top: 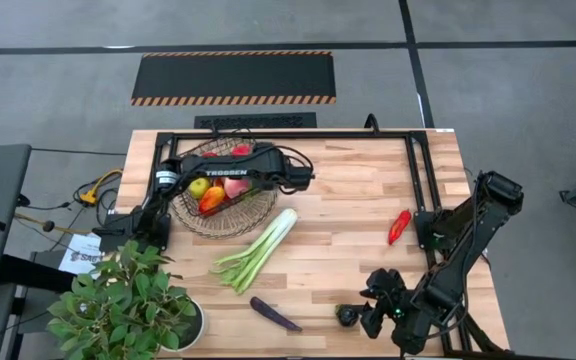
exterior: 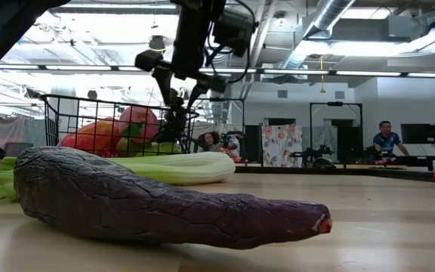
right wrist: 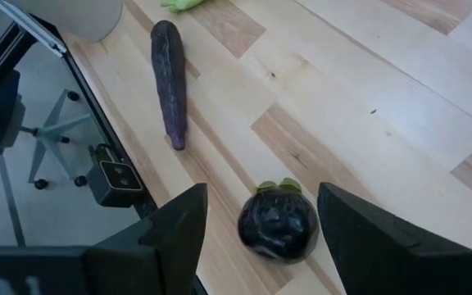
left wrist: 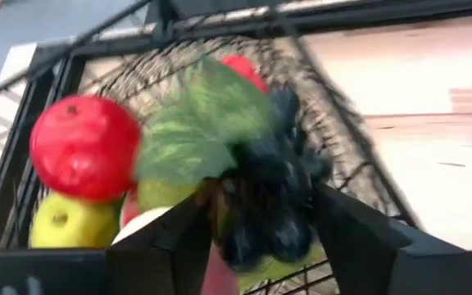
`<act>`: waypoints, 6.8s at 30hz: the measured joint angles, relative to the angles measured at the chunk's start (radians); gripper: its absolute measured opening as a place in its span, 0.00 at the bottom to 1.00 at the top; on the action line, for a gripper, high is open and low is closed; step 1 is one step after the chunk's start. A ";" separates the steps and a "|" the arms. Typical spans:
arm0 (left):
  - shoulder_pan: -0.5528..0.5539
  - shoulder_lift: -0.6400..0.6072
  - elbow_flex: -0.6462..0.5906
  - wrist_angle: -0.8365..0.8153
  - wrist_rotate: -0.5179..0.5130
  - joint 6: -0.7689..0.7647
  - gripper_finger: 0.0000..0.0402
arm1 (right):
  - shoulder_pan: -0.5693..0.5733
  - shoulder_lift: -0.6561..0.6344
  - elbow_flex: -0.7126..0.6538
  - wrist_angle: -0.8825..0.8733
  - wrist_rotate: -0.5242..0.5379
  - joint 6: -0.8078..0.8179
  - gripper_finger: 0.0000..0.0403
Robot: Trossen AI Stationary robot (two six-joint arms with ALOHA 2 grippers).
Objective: Build produce basket
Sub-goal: Put the black grapes into the wire basket, then put the red chili pepper into the wire basket
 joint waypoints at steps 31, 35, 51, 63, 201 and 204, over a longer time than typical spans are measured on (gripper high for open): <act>-0.098 -0.012 0.455 0.225 0.033 0.675 0.73 | 0.045 0.000 0.000 -0.024 -0.042 -0.019 0.63; -0.140 -0.017 0.454 0.423 0.090 0.880 0.73 | 0.061 0.005 0.000 -0.024 -0.042 0.024 0.63; -0.179 -0.018 0.296 1.004 0.695 1.111 0.73 | 0.157 0.005 -0.001 -0.045 -0.045 0.254 0.63; -0.305 -0.032 0.204 0.883 0.554 1.235 0.73 | 0.096 -0.088 0.000 -0.122 0.034 -0.083 0.63; -0.270 -0.625 -0.255 1.237 0.811 1.054 0.73 | -0.418 -0.270 0.190 0.271 0.305 -0.859 0.17; -0.264 -0.648 -0.364 1.422 0.835 1.038 0.73 | -0.398 -0.272 0.194 0.415 0.304 -1.016 0.17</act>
